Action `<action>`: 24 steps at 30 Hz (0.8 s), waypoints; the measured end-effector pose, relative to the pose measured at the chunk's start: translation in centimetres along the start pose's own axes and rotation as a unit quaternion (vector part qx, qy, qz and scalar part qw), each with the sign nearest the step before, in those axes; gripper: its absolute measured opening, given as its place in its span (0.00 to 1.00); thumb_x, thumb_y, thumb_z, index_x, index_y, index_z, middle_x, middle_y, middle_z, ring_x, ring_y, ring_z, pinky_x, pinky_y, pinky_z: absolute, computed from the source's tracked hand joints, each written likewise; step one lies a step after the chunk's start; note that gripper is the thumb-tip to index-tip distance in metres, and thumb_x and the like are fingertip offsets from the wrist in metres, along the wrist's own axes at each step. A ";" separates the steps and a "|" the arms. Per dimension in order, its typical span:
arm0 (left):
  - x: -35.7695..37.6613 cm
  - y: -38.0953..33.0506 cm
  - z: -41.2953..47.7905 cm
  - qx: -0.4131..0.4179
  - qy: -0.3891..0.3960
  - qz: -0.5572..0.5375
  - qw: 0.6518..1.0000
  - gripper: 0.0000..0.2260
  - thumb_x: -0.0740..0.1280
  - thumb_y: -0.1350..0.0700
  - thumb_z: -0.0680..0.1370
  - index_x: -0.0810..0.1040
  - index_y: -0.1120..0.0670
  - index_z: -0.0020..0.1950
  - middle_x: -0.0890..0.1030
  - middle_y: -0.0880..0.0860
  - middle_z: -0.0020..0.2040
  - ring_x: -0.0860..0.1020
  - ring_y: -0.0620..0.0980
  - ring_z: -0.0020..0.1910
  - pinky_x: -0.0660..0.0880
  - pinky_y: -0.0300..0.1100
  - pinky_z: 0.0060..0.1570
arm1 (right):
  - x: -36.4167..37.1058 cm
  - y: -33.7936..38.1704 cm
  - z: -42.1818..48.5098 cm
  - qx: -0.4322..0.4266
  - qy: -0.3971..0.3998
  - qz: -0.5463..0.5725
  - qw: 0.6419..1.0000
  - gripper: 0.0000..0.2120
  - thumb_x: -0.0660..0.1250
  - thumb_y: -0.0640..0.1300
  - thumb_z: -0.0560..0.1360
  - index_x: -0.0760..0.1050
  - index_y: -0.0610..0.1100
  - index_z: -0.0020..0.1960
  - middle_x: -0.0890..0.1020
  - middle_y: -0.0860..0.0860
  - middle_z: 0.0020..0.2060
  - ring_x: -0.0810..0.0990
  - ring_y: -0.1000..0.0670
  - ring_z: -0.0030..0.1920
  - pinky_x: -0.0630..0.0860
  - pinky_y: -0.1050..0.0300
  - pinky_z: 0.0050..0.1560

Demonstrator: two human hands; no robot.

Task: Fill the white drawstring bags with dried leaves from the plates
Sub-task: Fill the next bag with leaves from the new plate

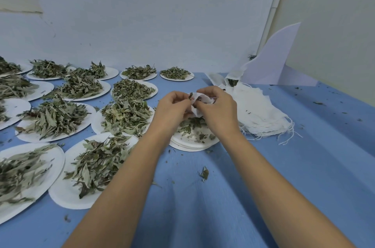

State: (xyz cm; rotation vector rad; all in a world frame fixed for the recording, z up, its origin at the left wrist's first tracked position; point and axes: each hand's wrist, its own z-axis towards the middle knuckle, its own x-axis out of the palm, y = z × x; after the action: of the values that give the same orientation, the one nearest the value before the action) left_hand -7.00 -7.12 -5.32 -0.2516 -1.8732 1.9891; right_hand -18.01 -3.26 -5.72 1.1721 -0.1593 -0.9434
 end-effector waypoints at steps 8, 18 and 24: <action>-0.7 0.1 -0.2 0.062 -0.015 0.076 0.995 0.03 0.73 0.59 0.73 0.80 0.56 0.41 0.80 0.51 0.38 0.80 0.51 0.40 0.79 0.51 0.52 | 0.1 -0.1 -0.1 -0.012 -0.010 -0.010 1.000 0.11 0.69 0.38 0.71 0.79 0.46 0.53 0.80 0.54 0.48 0.74 0.63 0.43 0.68 0.77 0.42; -1.4 0.3 0.0 0.143 -0.011 0.219 0.965 0.06 0.74 0.62 0.70 0.79 0.54 0.41 0.77 0.47 0.34 0.71 0.36 0.26 0.68 0.27 0.28 | -0.1 -0.2 0.3 0.054 0.008 0.040 0.998 0.11 0.68 0.36 0.68 0.79 0.52 0.43 0.81 0.60 0.39 0.76 0.68 0.40 0.69 0.74 0.36; -1.9 0.3 0.2 0.155 -0.013 0.236 0.959 0.05 0.74 0.60 0.71 0.80 0.53 0.42 0.77 0.47 0.36 0.71 0.35 0.29 0.66 0.25 0.30 | -0.4 -0.1 0.3 0.102 0.016 0.099 0.990 0.07 0.70 0.40 0.70 0.81 0.53 0.43 0.82 0.57 0.43 0.80 0.57 0.47 0.74 0.61 0.48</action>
State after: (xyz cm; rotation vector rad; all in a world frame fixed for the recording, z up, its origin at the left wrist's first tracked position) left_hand -5.36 -8.08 -5.90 -0.6304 -1.5848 2.5728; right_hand -18.48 -3.25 -5.55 1.3317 -0.3460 -0.7458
